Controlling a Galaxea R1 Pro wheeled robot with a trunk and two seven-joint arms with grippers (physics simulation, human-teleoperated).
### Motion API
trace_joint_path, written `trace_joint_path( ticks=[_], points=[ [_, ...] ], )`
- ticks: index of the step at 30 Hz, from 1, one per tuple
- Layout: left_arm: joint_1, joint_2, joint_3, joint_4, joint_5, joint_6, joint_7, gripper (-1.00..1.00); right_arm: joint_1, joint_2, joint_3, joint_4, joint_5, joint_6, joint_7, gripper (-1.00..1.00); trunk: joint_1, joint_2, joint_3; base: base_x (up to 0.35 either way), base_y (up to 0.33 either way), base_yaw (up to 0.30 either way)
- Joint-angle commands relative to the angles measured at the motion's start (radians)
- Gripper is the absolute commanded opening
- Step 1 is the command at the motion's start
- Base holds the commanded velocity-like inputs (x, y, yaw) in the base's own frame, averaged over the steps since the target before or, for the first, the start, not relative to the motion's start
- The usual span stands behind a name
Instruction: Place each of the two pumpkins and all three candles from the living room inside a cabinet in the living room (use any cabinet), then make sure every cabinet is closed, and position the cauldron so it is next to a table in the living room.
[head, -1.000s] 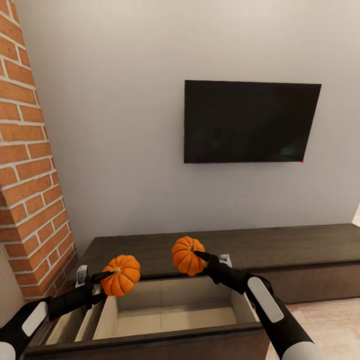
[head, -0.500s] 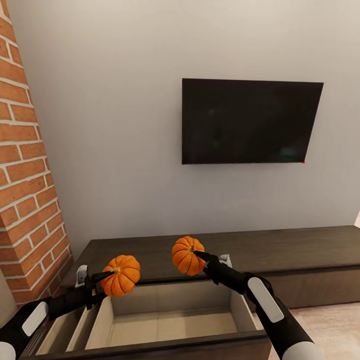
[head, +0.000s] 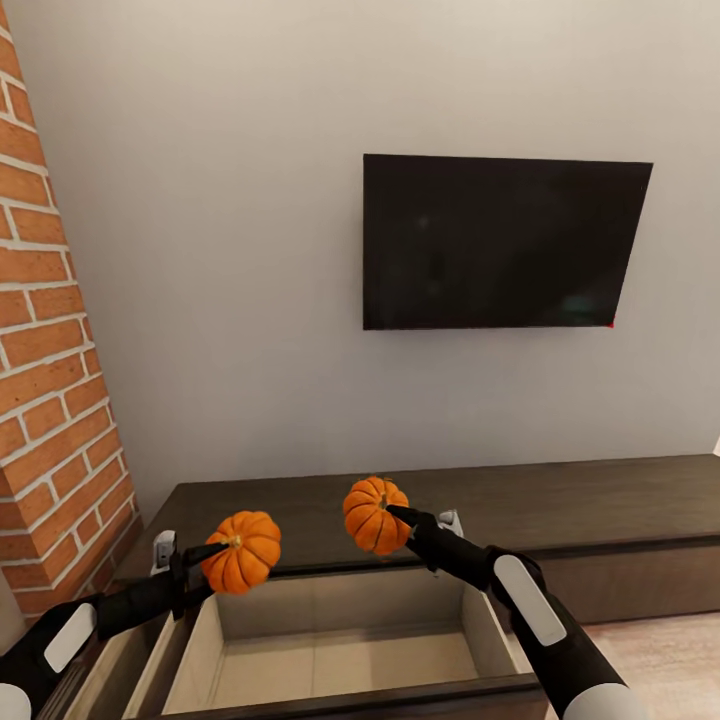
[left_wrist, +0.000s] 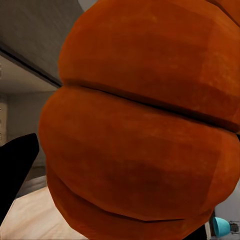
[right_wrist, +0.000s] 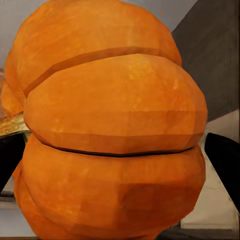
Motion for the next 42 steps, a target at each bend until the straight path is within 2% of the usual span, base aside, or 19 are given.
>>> trace_joint_path(
  ticks=[1, 3, 4, 6, 10, 14, 16, 18, 22, 30, 35, 37, 39, 42],
  points=[
    [-0.001, -0.001, 0.0, 0.0, -0.001, 0.004, 0.003, -1.0, -0.001, 0.0, 0.003, 0.0, -0.001, 0.003, -0.023, -1.0, 0.0, -0.001, -0.001, 0.001, 0.0, 0.0],
    [-0.001, -0.002, -0.002, -0.003, -0.003, 0.004, 0.029, -1.0, -0.001, 0.0, 0.017, 0.0, -0.001, 0.007, -0.1, -1.0, 0.0, -0.001, -0.001, 0.0, 0.0, 0.0],
    [-0.001, -0.003, -0.002, -0.007, -0.002, 0.005, 0.068, -1.0, -0.001, -0.001, 0.031, 0.0, -0.003, 0.017, -0.161, -1.0, 0.0, -0.001, -0.001, 0.0, 0.0, 0.0],
    [-0.001, -0.005, -0.001, -0.009, 0.002, 0.005, 0.118, -1.0, -0.001, 0.0, 0.042, 0.0, -0.002, 0.032, -0.217, -1.0, 0.0, -0.001, -0.001, 0.0, 0.0, 0.0],
    [-0.001, -0.01, 0.0, -0.012, 0.0, 0.005, 0.159, -1.0, -0.001, 0.0, 0.049, 0.0, -0.001, 0.046, -0.269, -1.0, 0.0, -0.001, -0.001, 0.0, 0.0, 0.0],
    [-0.001, -0.013, -0.001, -0.013, -0.001, 0.005, 0.197, -1.0, -0.001, 0.001, 0.051, -0.001, 0.001, 0.048, -0.287, -1.0, 0.0, -0.001, -0.001, 0.0, 0.0, 0.0],
    [-0.002, -0.014, 0.0, -0.027, 0.001, 0.005, 0.251, -1.0, -0.001, 0.002, 0.071, -0.001, 0.001, 0.048, -0.311, -1.0, 0.0, -0.001, -0.001, 0.0, 0.0, 0.0],
    [-0.002, -0.021, 0.0, -0.055, 0.002, 0.005, 0.291, -1.0, -0.001, 0.002, 0.109, 0.0, 0.001, 0.047, -0.351, -1.0, 0.0, -0.001, -0.001, 0.0, 0.0, 0.0],
    [-0.002, -0.05, -0.002, -0.076, 0.001, 0.005, 0.348, -1.0, -0.001, 0.003, 0.133, 0.0, 0.002, 0.045, -0.38, -1.0, 0.0, -0.001, -0.001, 0.0, 0.0, 0.0],
    [-0.002, -0.109, -0.001, -0.139, 0.001, 0.004, 0.526, -1.0, -0.001, 0.006, 0.138, 0.024, 0.005, 0.038, -0.389, -1.0, 0.0, -0.001, -0.001, 0.0, 0.0, 0.0],
    [-0.002, -0.123, -0.001, -0.165, 0.0, -0.003, 0.606, -1.0, -0.001, 0.007, 0.154, 0.031, 0.006, 0.032, -0.407, -1.0, 0.0, -0.001, -0.001, 0.0, 0.0, 0.0],
    [-0.002, -0.15, 0.0, -0.191, -0.001, -0.007, 0.693, -1.0, -0.001, 0.008, 0.159, 0.043, 0.016, 0.021, -0.423, -1.0, 0.0, -0.001, -0.001, 0.0, 0.0, 0.0],
    [-0.002, -0.177, 0.0, -0.216, -0.001, -0.01, 0.78, -1.0, -0.001, 0.014, 0.163, 0.053, 0.052, 0.008, -0.441, -1.0, 0.0, -0.001, -0.001, 0.0, 0.0, 0.0],
    [-0.002, -0.216, 0.0, -0.255, -0.001, -0.015, 0.922, -1.0, -0.001, 0.051, 0.166, 0.062, 0.126, -0.012, -0.46, -1.0, 0.0, -0.001, -0.001, 0.0, 0.0, 0.0]
  ],
)
